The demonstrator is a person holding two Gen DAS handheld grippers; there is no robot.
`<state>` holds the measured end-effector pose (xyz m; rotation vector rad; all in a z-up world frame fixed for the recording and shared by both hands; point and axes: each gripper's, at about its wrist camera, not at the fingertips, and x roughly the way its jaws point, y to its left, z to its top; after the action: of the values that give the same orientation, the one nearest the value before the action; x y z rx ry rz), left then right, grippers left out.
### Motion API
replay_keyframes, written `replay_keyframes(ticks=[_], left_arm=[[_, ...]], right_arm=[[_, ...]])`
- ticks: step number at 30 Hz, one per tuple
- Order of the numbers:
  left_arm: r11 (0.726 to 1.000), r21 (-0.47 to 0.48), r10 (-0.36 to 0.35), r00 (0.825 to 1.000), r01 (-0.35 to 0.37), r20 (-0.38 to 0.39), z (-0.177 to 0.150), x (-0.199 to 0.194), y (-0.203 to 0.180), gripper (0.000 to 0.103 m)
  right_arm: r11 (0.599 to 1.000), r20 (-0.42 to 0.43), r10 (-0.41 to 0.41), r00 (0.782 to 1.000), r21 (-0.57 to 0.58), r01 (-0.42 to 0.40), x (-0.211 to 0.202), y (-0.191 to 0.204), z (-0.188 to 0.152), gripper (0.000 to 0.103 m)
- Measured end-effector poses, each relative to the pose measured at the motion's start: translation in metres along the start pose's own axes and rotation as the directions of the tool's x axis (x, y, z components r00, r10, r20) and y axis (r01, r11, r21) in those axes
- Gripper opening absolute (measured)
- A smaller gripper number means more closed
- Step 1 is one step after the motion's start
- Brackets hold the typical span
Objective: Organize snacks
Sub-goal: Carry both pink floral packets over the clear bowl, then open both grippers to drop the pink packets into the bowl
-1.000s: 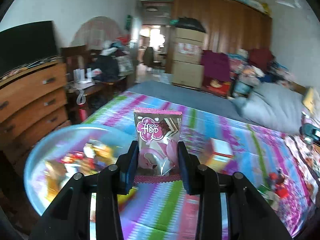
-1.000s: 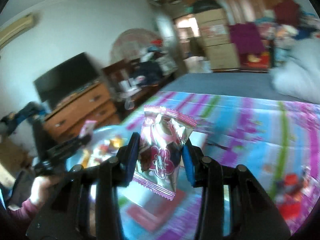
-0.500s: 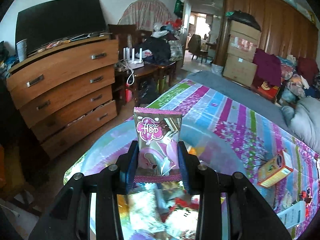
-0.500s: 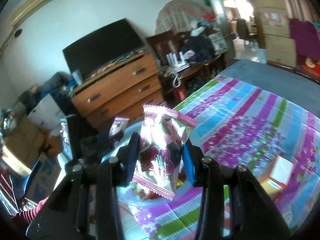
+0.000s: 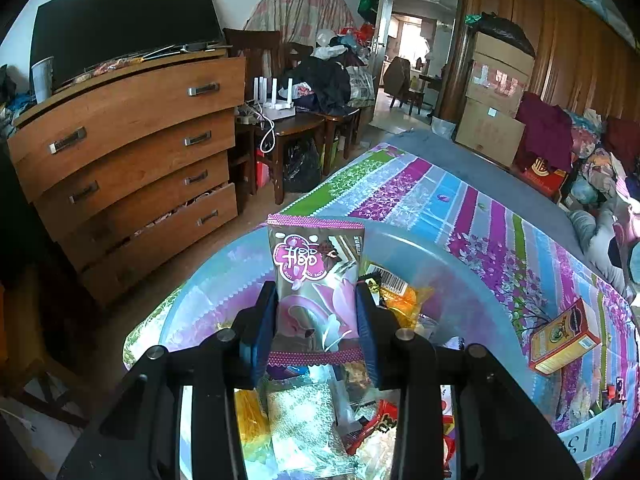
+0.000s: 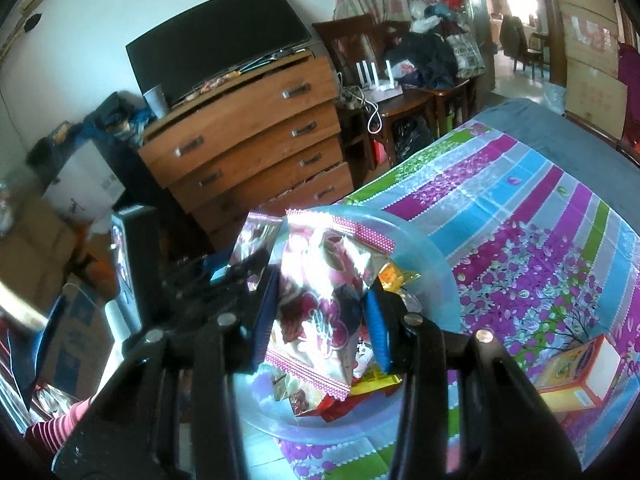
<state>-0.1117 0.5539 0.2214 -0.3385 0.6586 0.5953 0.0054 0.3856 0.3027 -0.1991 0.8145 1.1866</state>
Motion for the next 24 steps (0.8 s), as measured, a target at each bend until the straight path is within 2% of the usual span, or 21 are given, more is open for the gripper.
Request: replay_keyframes(ticks=[15, 20, 21, 23, 24], left_arm=[[1.000, -0.001, -0.003, 1.000, 0.003, -0.005, -0.003, 0.008, 0.002, 0.039], [1.000, 0.009, -0.014, 1.000, 0.014, -0.022, -0.007, 0.013, -0.001, 0.040], [1.000, 0.007, -0.017, 0.999, 0.017, -0.028, -0.008, 0.015, -0.002, 0.040], [1.000, 0.003, -0.017, 0.999, 0.017, -0.035, -0.010, 0.017, -0.001, 0.048], [1.000, 0.002, -0.013, 0.999, 0.014, -0.034, -0.011, 0.018, -0.002, 0.060]], right_arm=[[1.000, -0.009, 0.000, 1.000, -0.001, 0.000, 0.009, 0.004, 0.003, 0.042], [1.000, -0.026, 0.011, 1.000, -0.012, -0.012, 0.020, 0.008, 0.003, 0.044], [1.000, -0.029, 0.011, 1.000, -0.017, -0.011, 0.022, 0.009, 0.003, 0.047], [1.000, -0.030, 0.009, 0.999, -0.023, -0.010, 0.024, 0.010, 0.003, 0.050], [1.000, -0.030, 0.010, 1.000, -0.026, -0.011, 0.024, 0.010, 0.002, 0.052]])
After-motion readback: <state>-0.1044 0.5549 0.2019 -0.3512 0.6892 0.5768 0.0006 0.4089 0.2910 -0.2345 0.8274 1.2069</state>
